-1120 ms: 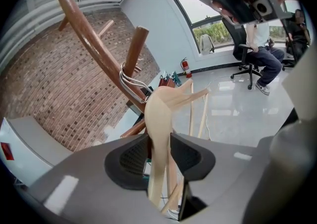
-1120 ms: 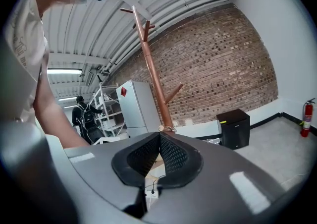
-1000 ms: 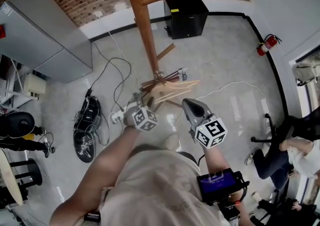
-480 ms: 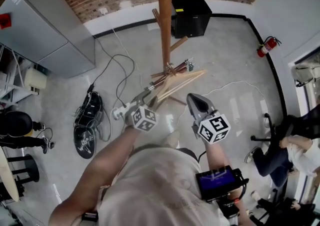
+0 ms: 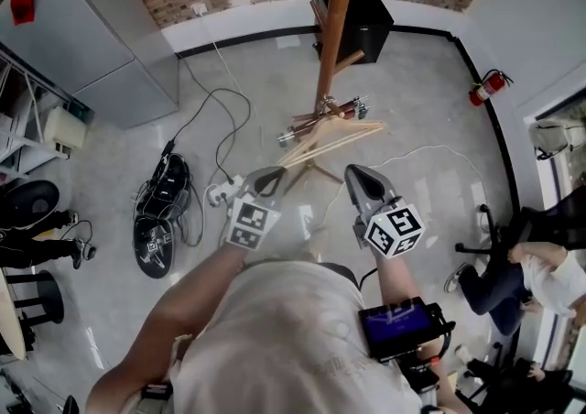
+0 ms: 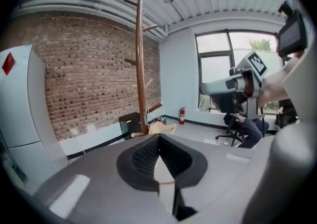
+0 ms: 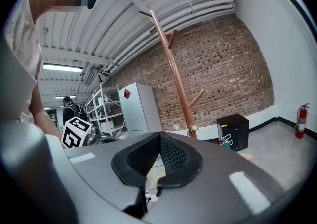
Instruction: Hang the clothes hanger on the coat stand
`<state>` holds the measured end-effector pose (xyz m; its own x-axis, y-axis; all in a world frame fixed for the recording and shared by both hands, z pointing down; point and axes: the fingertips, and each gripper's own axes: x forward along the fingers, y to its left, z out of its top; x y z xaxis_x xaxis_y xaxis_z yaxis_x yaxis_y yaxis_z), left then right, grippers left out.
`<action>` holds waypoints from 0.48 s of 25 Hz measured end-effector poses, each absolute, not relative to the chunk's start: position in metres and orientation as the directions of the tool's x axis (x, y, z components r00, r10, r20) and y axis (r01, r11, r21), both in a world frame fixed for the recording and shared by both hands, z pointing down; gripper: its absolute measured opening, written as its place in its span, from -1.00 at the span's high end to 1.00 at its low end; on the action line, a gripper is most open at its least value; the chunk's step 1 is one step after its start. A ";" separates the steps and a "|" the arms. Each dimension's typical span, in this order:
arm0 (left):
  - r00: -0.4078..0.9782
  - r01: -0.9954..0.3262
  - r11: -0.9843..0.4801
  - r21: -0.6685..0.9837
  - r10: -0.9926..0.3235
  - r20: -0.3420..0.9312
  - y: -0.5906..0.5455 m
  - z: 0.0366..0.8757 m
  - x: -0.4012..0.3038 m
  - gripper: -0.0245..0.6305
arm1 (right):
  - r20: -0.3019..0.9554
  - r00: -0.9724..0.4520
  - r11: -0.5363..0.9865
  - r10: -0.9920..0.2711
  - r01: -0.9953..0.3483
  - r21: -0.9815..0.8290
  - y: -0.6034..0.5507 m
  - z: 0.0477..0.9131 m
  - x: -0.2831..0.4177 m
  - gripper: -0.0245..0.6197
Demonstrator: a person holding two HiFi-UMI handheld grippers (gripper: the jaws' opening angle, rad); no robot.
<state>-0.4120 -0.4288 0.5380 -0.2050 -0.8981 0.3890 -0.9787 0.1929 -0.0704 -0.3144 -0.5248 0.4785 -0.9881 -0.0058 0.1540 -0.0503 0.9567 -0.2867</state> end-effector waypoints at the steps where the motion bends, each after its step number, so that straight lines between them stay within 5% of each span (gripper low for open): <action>1: -0.190 -0.981 0.185 -0.049 -0.907 0.375 -0.422 0.533 -0.408 0.92 | 0.150 -0.989 0.956 -0.006 -0.050 -0.289 -0.519 0.477 -0.312 0.88; 12: -0.068 -0.993 0.094 0.070 -0.948 0.311 -0.371 0.522 -0.366 0.92 | 0.133 -0.990 0.953 -0.043 -0.081 -0.291 -0.467 0.470 -0.271 0.88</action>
